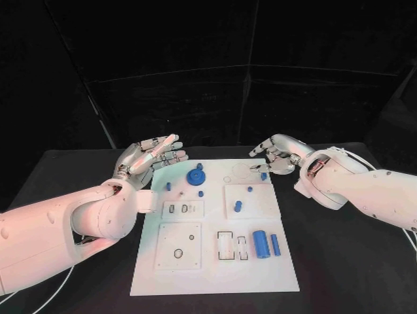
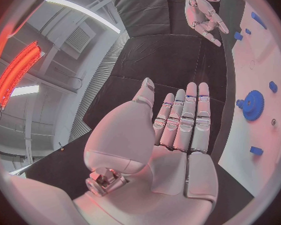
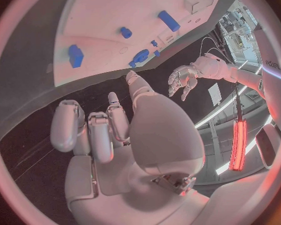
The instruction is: Assemble the parts on the task board
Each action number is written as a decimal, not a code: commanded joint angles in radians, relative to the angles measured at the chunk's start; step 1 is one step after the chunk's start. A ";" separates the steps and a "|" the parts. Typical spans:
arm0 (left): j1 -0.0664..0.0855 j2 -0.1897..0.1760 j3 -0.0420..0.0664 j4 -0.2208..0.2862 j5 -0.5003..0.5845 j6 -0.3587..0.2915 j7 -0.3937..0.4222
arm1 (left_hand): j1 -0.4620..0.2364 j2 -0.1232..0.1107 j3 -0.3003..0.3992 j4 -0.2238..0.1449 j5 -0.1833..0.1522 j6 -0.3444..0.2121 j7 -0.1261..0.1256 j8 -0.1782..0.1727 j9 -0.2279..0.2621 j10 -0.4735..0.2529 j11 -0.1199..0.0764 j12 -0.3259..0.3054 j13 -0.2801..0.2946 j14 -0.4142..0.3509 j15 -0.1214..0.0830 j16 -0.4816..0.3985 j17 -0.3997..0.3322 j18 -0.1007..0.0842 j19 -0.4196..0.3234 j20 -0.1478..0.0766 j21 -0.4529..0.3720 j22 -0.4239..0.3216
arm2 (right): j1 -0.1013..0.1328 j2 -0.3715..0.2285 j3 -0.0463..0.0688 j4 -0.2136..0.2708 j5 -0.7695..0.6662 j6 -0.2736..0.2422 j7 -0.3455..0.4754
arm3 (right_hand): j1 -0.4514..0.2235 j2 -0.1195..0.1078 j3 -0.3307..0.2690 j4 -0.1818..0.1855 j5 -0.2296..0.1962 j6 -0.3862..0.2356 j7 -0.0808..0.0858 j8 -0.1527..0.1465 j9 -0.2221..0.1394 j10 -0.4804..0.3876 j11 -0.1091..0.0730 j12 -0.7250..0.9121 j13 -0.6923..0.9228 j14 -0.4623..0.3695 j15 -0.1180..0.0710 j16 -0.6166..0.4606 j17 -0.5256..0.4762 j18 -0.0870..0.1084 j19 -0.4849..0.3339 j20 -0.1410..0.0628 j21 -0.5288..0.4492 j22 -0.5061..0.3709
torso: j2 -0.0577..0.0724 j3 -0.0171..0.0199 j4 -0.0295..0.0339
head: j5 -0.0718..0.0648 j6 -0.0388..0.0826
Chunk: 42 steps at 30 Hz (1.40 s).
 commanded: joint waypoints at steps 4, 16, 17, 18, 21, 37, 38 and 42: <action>0.001 0.005 0.001 -0.010 -0.003 0.020 0.004 | 0.007 0.004 0.002 -0.006 0.004 0.007 0.010 -0.007 0.000 0.006 0.000 -0.003 0.000 0.006 -0.001 -0.003 -0.001 0.013 0.007 0.001 -0.004 -0.002 | -0.001 -0.030 0.000 -0.029 0.086 0.036 0.101 | 0.019 0.005 -0.008 -0.016 -0.028 -0.002 0.002 -0.004 -0.001 -0.015 0.002 -0.009 0.008 0.087 0.001 -0.004 0.181 0.006 -0.008 0.000 -0.007 -0.004 | -0.001 0.0047 -0.0027 | -0.008 0.002; 0.001 0.013 0.000 -0.027 -0.003 0.022 0.004 | 0.008 0.004 0.002 -0.007 0.004 0.008 0.009 -0.007 0.000 0.007 0.000 -0.003 0.000 0.007 -0.001 -0.003 -0.001 0.013 0.008 0.001 -0.005 -0.002 | -0.014 -0.026 -0.001 -0.100 0.068 0.082 0.102 | 0.039 0.013 -0.010 -0.034 0.006 0.003 0.001 0.000 0.000 -0.018 0.001 -0.012 0.006 0.088 0.001 -0.003 0.184 0.006 -0.008 0.000 -0.008 -0.004 | -0.001 0.0002 0.0005 | -0.023 -0.004; 0.001 0.014 0.000 -0.028 -0.003 0.022 0.004 | 0.008 0.004 0.002 -0.007 0.004 0.008 0.009 -0.007 0.000 0.007 0.000 -0.003 0.000 0.007 -0.001 -0.004 -0.001 0.013 0.008 0.001 -0.005 -0.002 | -0.016 -0.025 -0.001 -0.103 0.065 0.085 0.100 | 0.041 0.014 -0.010 -0.036 0.014 0.004 0.001 0.001 0.001 -0.019 0.000 -0.013 0.005 0.088 0.000 -0.003 0.184 0.006 -0.008 -0.001 -0.008 -0.004 | -0.001 0.0003 0.0006 | -0.024 -0.004; 0.001 0.014 0.000 -0.029 -0.003 0.022 0.004 | 0.008 0.004 0.002 -0.007 0.004 0.008 0.009 -0.007 0.000 0.007 0.000 -0.003 0.000 0.007 -0.001 -0.004 -0.001 0.013 0.008 0.001 -0.005 -0.002 | -0.018 -0.025 -0.001 -0.106 0.061 0.089 0.099 | 0.043 0.015 -0.010 -0.039 0.021 0.005 0.001 0.001 0.001 -0.020 0.000 -0.013 0.004 0.088 0.000 -0.003 0.184 0.006 -0.008 -0.001 -0.009 -0.005 | -0.001 -0.0001 0.0014 | -0.025 -0.004; 0.001 0.015 0.000 -0.031 -0.003 0.022 0.004 | 0.008 0.004 0.002 -0.007 0.004 0.008 0.009 -0.007 0.000 0.007 0.000 -0.003 0.000 0.007 -0.001 -0.004 -0.001 0.013 0.008 0.001 -0.005 -0.002 | -0.024 -0.023 -0.001 -0.113 0.051 0.100 0.094 | 0.045 0.015 -0.011 -0.042 0.027 0.005 0.000 0.001 0.000 -0.021 0.000 -0.015 0.003 0.088 0.000 -0.003 0.184 0.006 -0.009 -0.001 -0.009 -0.006 | 0.000 -0.0006 0.0015 | -0.025 -0.004; 0.001 0.024 0.000 -0.043 -0.003 0.024 0.001 | 0.008 0.004 0.002 -0.007 0.004 0.008 0.009 -0.007 0.000 0.007 0.000 -0.003 0.000 0.007 -0.001 -0.004 -0.001 0.013 0.008 0.001 -0.005 -0.002 | -0.038 -0.010 -0.001 -0.131 0.037 0.111 0.085 | 0.042 0.017 -0.014 -0.043 0.026 0.014 -0.001 0.004 0.002 -0.016 -0.001 -0.009 0.008 0.089 -0.001 -0.002 0.188 0.005 -0.006 -0.001 -0.007 -0.001 | -0.001 -0.0011 0.0004 | -0.024 -0.008; 0.001 0.024 0.000 -0.043 -0.003 0.024 0.001 | 0.008 0.004 0.002 -0.008 0.004 0.008 0.009 -0.007 0.000 0.007 0.000 -0.004 0.000 0.007 -0.001 -0.004 -0.001 0.013 0.008 0.001 -0.005 -0.002 | -0.039 -0.009 -0.001 -0.132 0.037 0.112 0.084 | 0.042 0.017 -0.014 -0.043 0.026 0.014 -0.001 0.005 0.002 -0.015 -0.001 -0.009 0.008 0.089 -0.001 -0.001 0.188 0.005 -0.006 -0.002 -0.007 -0.001 | -0.001 -0.0012 0.0007 | -0.024 -0.008; 0.001 0.026 0.000 -0.044 -0.003 0.025 0.001 | 0.008 0.004 0.002 -0.008 0.004 0.008 0.009 -0.007 0.000 0.007 -0.001 -0.004 0.000 0.007 -0.001 -0.004 -0.001 0.013 0.009 0.001 -0.005 -0.002 | -0.047 0.000 -0.001 -0.138 0.037 0.115 0.080 | 0.042 0.021 -0.014 -0.044 0.026 0.020 -0.003 0.007 0.003 -0.014 -0.003 -0.008 0.009 0.089 -0.002 -0.001 0.189 0.005 -0.005 -0.002 -0.006 0.000 | -0.001 -0.0014 0.0012 | -0.024 -0.009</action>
